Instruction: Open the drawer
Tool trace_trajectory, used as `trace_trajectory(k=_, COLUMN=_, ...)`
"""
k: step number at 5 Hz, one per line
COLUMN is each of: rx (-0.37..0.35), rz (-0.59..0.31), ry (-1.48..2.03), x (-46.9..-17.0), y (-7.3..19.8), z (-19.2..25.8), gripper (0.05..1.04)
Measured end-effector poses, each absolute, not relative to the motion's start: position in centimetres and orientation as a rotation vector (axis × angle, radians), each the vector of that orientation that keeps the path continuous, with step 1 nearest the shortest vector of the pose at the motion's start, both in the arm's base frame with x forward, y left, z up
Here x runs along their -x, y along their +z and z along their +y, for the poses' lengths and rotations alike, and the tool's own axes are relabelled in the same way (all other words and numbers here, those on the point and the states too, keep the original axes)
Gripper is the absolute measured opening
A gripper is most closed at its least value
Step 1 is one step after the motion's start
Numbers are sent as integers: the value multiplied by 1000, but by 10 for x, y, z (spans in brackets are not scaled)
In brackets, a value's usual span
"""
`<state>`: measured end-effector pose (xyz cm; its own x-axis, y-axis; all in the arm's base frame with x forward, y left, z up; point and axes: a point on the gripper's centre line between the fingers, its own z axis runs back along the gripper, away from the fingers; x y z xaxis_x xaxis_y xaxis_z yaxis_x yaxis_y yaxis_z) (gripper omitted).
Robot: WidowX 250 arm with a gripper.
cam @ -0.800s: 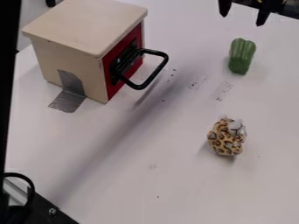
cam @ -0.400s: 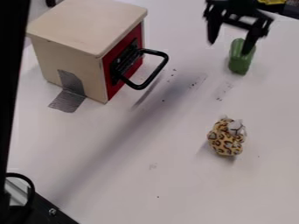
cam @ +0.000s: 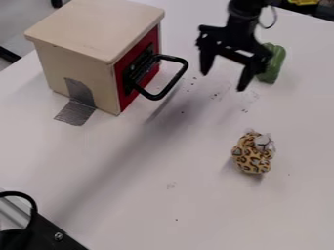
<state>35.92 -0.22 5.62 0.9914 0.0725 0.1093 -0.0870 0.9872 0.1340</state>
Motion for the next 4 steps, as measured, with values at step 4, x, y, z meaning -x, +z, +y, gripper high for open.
trace_trajectory(k=4, rx=-210, rz=-40, ry=144, x=-343, y=40, z=45, gripper=1000)
